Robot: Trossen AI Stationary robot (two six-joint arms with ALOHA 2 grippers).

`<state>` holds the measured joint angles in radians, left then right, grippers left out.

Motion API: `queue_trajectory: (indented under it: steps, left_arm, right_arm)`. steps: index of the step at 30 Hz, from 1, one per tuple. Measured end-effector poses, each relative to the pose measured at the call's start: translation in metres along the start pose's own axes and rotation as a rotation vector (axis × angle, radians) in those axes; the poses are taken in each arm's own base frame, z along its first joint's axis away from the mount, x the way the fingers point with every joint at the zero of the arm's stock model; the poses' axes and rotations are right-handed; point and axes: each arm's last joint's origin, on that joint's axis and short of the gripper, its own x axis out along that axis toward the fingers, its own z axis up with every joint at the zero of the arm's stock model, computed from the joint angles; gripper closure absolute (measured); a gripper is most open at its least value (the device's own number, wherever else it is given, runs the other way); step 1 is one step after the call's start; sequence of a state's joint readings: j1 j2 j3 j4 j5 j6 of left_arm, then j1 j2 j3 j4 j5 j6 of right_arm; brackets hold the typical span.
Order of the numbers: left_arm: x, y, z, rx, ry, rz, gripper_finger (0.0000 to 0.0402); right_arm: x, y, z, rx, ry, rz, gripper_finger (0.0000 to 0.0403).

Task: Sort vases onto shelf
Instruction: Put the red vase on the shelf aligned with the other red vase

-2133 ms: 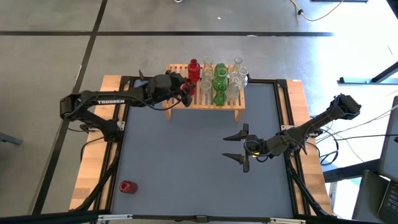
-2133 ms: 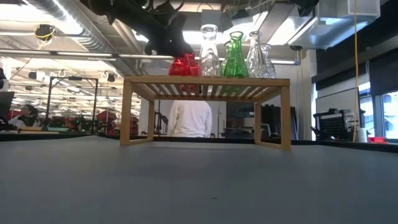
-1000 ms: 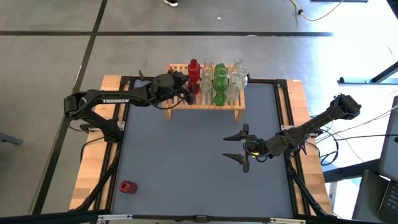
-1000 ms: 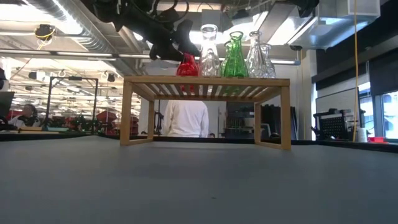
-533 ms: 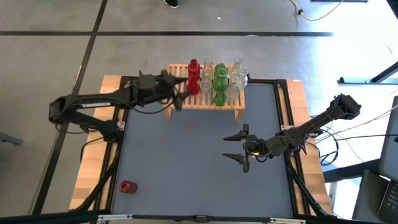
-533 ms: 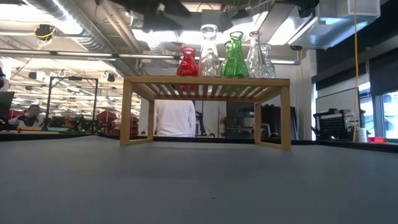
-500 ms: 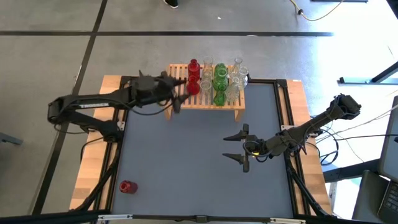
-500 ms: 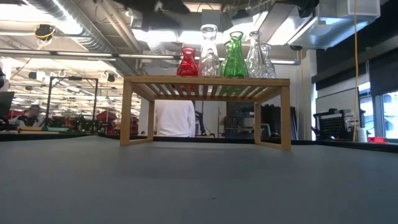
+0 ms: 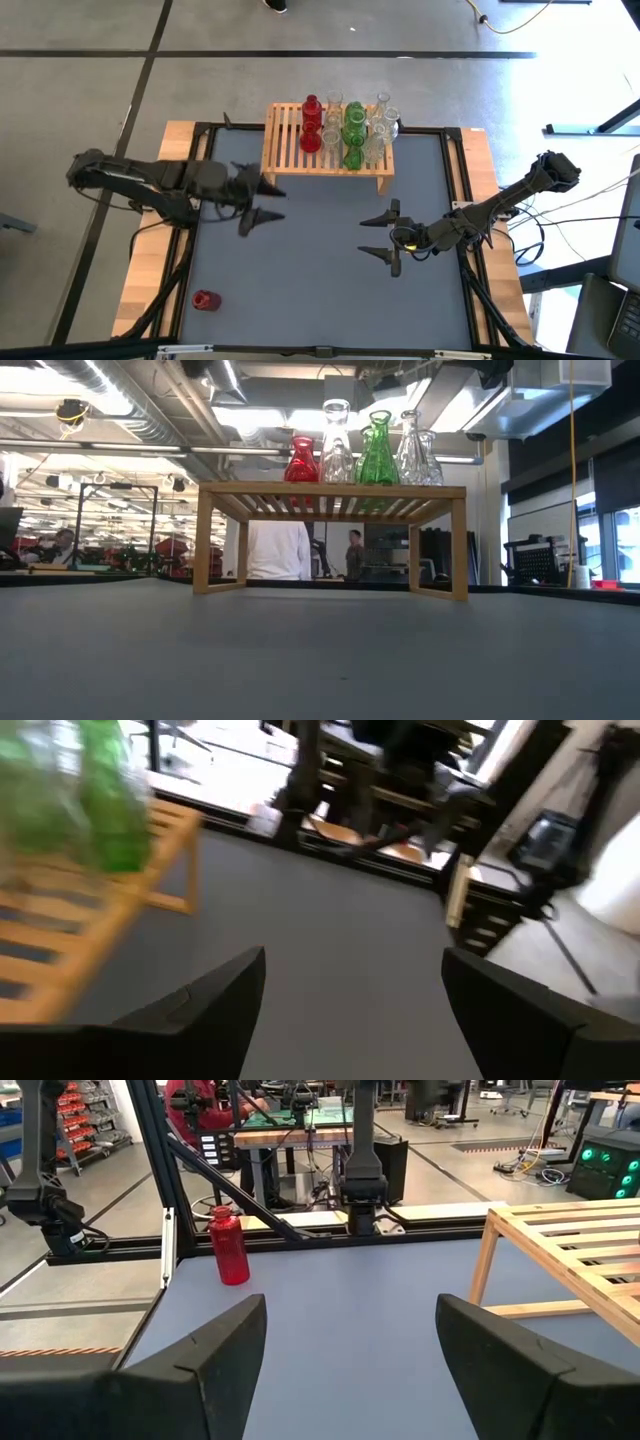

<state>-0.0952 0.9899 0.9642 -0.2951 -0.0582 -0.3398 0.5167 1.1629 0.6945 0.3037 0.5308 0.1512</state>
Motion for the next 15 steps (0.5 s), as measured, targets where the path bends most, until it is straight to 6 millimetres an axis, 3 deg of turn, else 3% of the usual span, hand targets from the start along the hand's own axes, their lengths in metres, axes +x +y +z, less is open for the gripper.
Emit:
queue_trajectory:
  steps: [10,15]
  left_arm:
    - [0.004,-0.058,-0.028,-0.095,0.063,-0.039,0.0104]
    - [0.012,-0.099,-0.027,-0.062,0.129,-0.023,0.0104]
  right_arm:
    - [0.000,0.000,0.000,0.047,0.002,0.000,0.0123]
    - [0.000,0.000,0.000,0.049,0.001,0.000,0.0123]
